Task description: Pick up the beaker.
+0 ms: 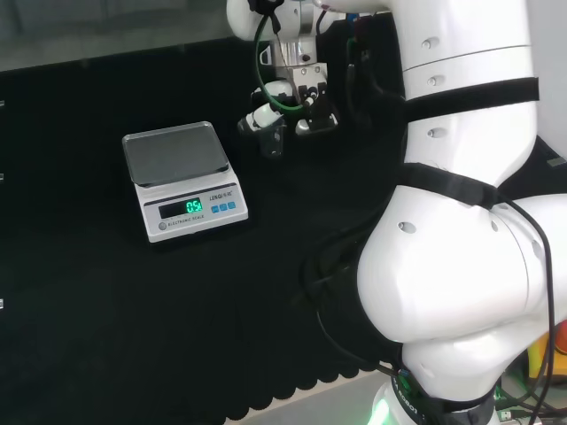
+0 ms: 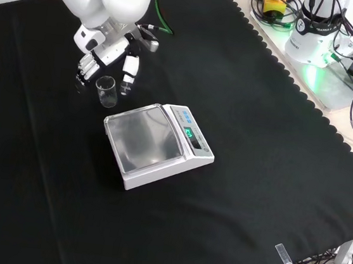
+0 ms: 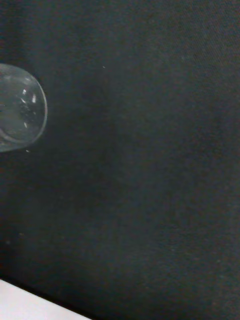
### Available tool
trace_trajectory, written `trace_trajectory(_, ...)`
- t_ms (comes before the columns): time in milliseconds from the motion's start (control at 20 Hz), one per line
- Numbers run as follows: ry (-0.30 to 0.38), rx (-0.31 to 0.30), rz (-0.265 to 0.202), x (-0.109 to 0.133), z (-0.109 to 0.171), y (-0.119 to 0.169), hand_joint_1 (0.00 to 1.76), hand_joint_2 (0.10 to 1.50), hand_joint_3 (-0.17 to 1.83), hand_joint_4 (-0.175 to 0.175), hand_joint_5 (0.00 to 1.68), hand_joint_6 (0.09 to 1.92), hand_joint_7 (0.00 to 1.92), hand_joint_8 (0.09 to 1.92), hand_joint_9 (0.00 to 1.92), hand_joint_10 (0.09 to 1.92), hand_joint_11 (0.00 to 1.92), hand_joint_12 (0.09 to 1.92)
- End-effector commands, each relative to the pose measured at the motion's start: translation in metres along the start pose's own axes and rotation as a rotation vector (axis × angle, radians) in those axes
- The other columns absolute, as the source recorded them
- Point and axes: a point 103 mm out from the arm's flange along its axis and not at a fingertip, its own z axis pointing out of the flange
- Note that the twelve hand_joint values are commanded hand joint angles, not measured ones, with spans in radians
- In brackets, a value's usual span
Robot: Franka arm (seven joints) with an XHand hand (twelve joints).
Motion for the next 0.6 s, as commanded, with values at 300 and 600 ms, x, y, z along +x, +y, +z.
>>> trace_trajectory(300,-0.038,0.05,0.04,0.0017,0.0135,0.0061,0.43,1.04,-0.06,-0.147,0.22,0.09,0.0,0.55,0.0,0.71,0.12,1.47)
trace_trajectory(600,-0.054,0.053,0.067,0.0015,0.0174,0.008,0.57,1.08,-0.05,-0.143,0.32,0.09,0.01,0.68,0.0,0.83,0.16,1.45)
